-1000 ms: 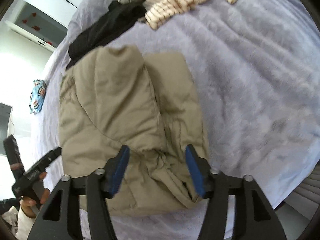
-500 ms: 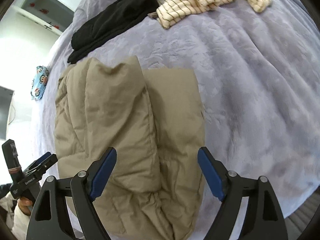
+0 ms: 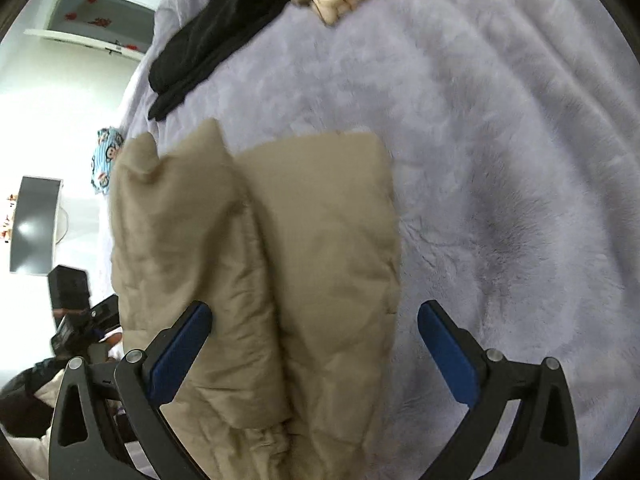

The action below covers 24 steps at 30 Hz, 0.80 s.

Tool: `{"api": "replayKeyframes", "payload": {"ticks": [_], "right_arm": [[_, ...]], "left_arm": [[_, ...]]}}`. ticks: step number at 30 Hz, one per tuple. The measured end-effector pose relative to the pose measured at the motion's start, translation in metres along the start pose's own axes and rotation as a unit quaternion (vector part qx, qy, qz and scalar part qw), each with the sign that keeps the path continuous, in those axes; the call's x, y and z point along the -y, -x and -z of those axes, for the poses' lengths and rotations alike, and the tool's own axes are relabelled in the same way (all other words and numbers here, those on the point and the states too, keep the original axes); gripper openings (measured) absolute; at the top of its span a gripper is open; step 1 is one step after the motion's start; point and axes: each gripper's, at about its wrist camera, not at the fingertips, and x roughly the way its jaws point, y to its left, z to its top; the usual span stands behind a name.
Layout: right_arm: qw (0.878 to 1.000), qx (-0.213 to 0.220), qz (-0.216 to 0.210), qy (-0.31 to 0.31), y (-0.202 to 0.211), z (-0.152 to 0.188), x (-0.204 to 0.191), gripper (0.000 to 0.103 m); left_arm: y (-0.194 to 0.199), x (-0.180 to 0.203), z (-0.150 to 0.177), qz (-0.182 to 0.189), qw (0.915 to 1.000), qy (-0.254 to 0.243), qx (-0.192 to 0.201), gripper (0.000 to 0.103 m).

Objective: Fold large clothes
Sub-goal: 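Grasp the jacket with both tools and lift it, folding it over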

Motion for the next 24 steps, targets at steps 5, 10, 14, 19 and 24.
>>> {"api": "replayKeyframes", "payload": {"ticks": [5, 10, 14, 19, 24], "right_arm": [[0.995, -0.037, -0.096, -0.02, -0.027, -0.02, 0.004, 0.103], [0.991, -0.072, -0.11, -0.009, -0.062, -0.033, 0.004, 0.103], [0.986, -0.079, -0.139, -0.055, -0.072, -0.033, 0.024, 0.103], [0.98, -0.076, -0.168, -0.074, -0.075, -0.029, 0.025, 0.1], [0.971, -0.057, -0.209, -0.097, -0.067, -0.018, 0.017, 0.081]], "left_arm": [[-0.03, -0.005, -0.009, 0.064, 0.9974, 0.033, -0.005, 0.103], [-0.054, 0.002, -0.01, 0.064, 0.9974, 0.031, -0.006, 0.103], [-0.057, 0.009, -0.005, 0.056, 0.9978, 0.037, 0.003, 0.1], [-0.041, 0.022, 0.003, 0.046, 0.9984, 0.018, 0.027, 0.087], [-0.025, 0.028, 0.009, 0.078, 0.9953, 0.021, 0.053, 0.084]]}}
